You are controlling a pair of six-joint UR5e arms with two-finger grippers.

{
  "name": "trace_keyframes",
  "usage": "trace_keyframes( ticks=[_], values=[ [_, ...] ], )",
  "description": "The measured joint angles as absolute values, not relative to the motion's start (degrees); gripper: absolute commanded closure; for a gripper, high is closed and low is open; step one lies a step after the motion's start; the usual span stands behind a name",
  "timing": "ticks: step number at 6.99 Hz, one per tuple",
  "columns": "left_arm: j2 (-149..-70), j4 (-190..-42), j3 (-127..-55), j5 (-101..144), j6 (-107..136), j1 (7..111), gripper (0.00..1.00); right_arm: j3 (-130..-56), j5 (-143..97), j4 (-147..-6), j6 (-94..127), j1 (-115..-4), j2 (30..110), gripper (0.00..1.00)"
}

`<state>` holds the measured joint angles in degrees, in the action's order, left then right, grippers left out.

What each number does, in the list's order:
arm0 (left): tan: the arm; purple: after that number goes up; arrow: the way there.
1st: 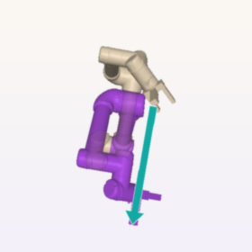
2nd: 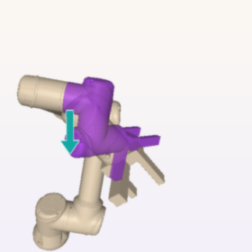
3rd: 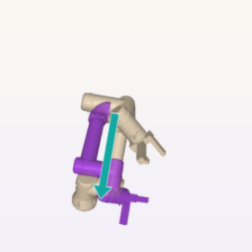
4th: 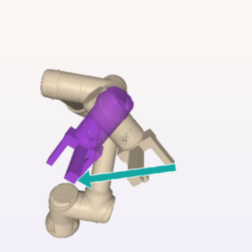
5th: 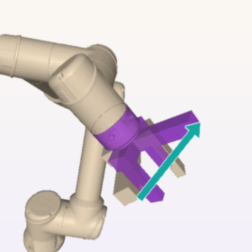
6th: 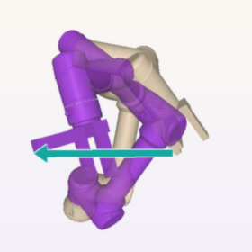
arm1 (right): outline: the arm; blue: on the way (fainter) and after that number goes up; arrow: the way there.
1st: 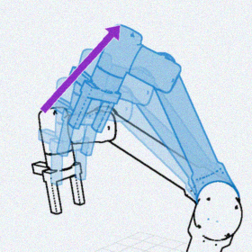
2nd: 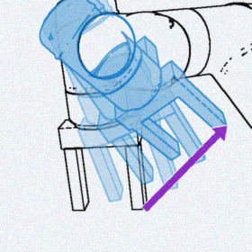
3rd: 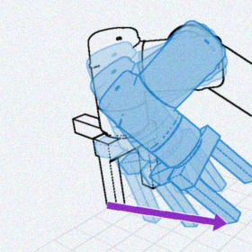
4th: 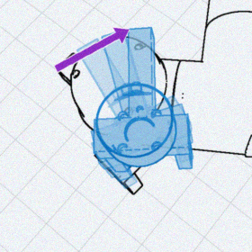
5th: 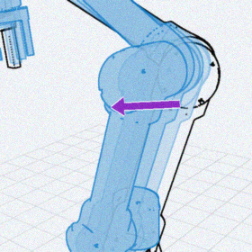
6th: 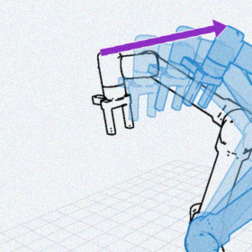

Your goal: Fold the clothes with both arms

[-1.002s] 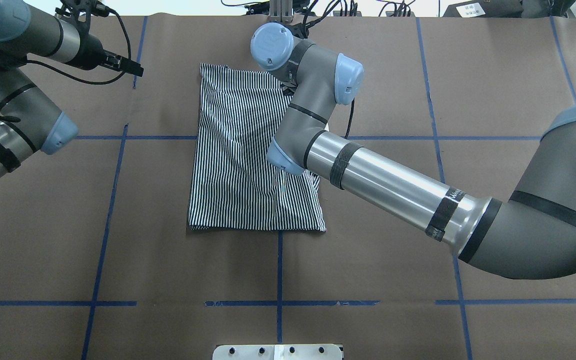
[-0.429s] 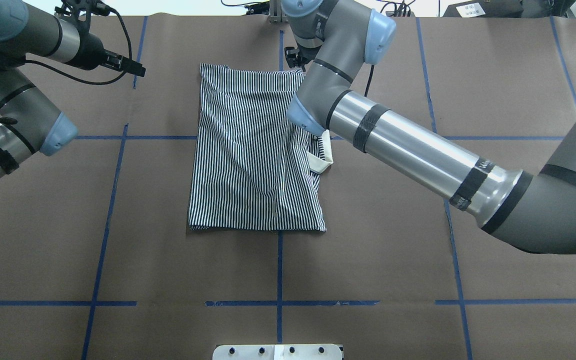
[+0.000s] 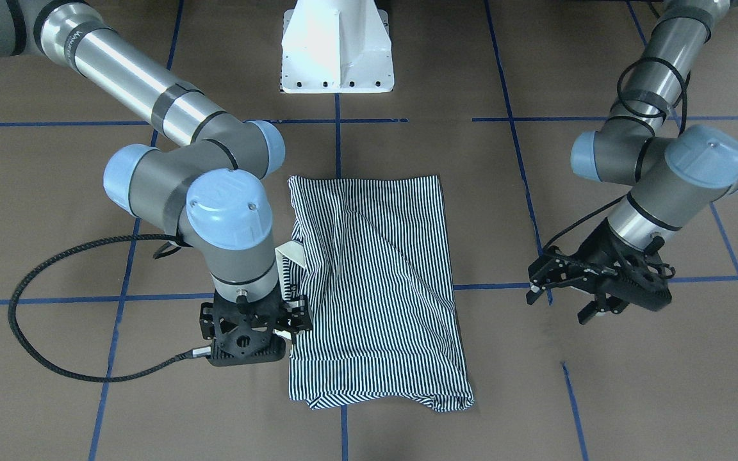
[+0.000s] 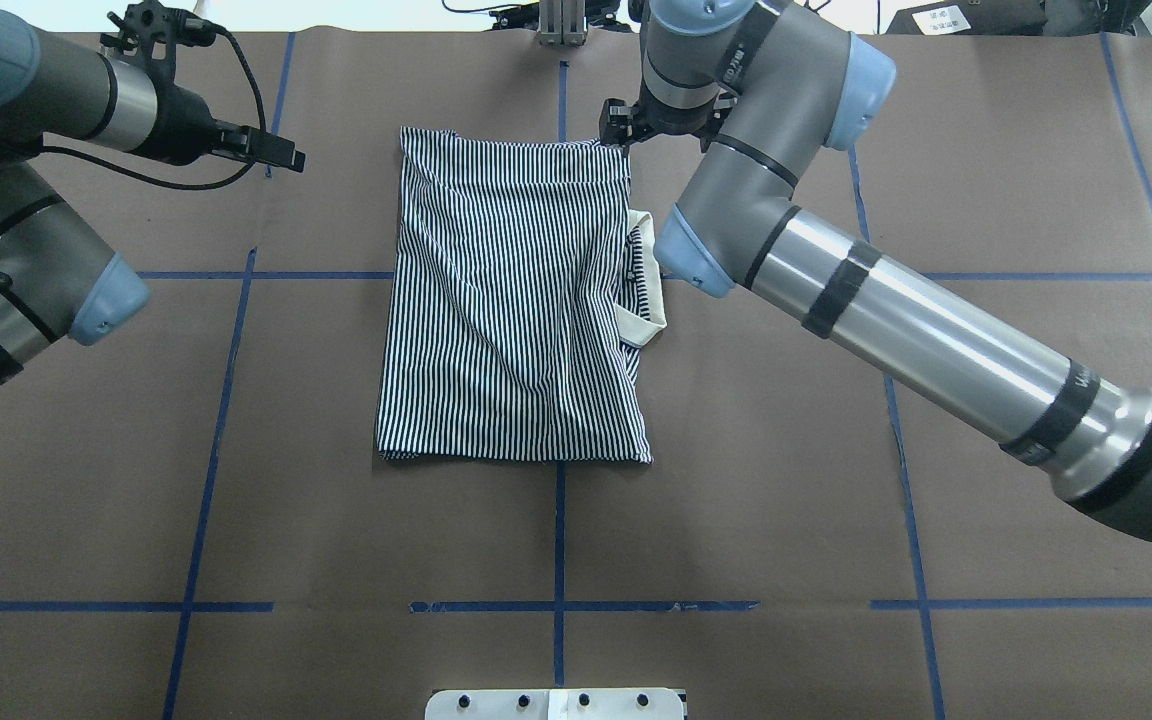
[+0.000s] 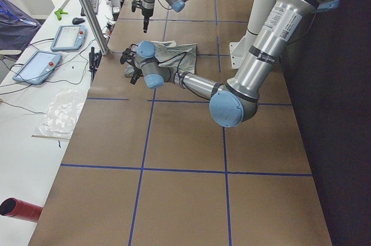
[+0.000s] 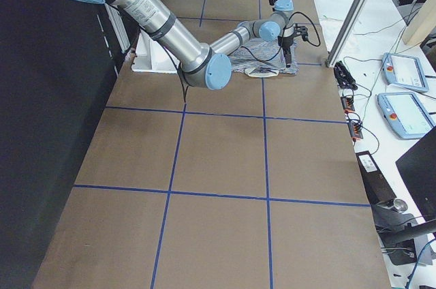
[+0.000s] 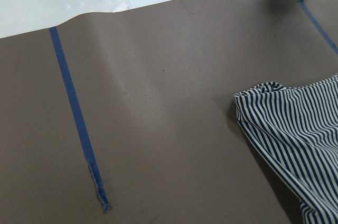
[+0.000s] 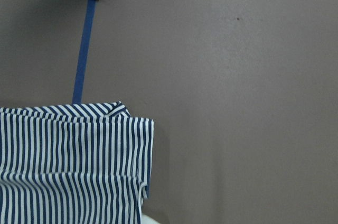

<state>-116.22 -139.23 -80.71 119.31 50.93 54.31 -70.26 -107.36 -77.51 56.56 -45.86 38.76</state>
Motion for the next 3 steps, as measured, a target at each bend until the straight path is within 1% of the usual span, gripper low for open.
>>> trace_keyframes(
  ticks=[1, 2, 3],
  values=[
    [-113.21, -139.27, -86.16, 118.84, 57.20, 51.46, 0.05, -77.88, -107.44, -77.16, 61.13, -44.58, 43.79, 0.00],
    [-109.96, -139.29, -91.56, 117.24, 63.64, 48.15, 0.24, -85.68, -106.65, -76.93, 66.67, -42.54, 48.70, 0.00],
    [-106.66, -139.30, -96.55, 114.04, 70.85, 44.16, 0.30, -93.05, -104.12, -76.80, 73.62, -39.53, 52.98, 0.00]
  ],
)
